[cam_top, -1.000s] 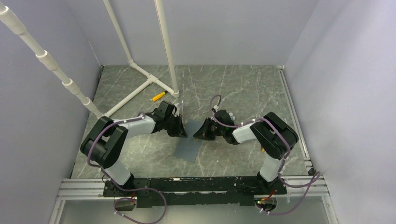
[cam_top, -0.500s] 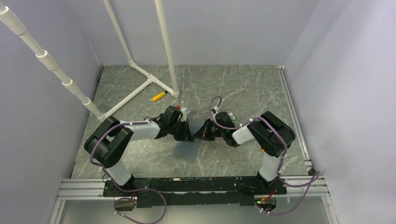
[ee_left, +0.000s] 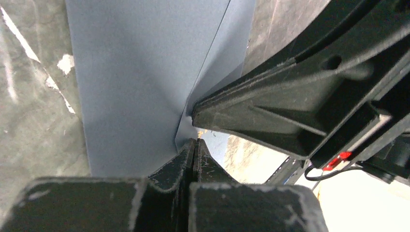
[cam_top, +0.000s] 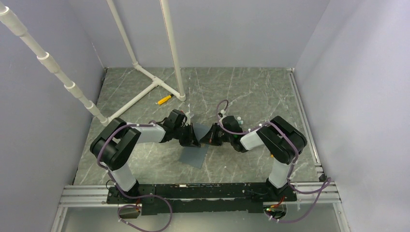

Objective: Place the letter into the envelope and seal it

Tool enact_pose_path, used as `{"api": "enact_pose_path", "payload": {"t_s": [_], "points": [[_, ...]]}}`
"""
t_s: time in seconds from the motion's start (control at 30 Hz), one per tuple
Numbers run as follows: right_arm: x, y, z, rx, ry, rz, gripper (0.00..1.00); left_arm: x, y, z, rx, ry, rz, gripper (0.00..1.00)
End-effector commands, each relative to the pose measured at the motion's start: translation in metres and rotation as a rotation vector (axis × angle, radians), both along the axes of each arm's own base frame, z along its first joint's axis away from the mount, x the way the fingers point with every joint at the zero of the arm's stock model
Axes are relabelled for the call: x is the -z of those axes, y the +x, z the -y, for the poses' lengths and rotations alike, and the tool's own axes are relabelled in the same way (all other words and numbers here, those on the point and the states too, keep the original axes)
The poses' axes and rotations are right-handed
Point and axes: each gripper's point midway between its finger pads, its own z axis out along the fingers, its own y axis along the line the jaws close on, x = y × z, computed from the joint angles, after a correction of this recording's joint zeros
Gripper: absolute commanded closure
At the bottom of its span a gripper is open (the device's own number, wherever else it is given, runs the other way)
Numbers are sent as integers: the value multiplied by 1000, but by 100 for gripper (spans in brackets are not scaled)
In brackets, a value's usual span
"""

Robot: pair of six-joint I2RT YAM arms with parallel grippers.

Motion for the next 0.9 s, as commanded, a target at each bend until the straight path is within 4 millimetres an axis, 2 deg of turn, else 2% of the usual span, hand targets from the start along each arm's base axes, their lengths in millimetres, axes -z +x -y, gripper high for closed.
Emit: {"api": "enact_pose_path", "payload": {"t_s": [0.0,0.13,0.3,0.47,0.67,0.77,0.87], "points": [[48,-14,32,22,-268,-26,100,52,-6,-29,-92,190,-77,98],[49,-13,38,26,-361,20,100,59,-6,-44,-136,274,-89,98],[30,8,46,65,-460,156,100,65,-10,-63,-152,337,-97,98],[8,32,55,80,-615,265,100,74,-16,-65,-147,338,-121,98],[-6,45,65,81,-724,341,100,81,-23,-69,-150,345,-139,97],[-15,46,65,73,-773,373,100,79,-20,-63,-142,315,-135,98],[-38,40,48,39,-810,445,100,75,-20,-53,-121,263,-139,98]]}}
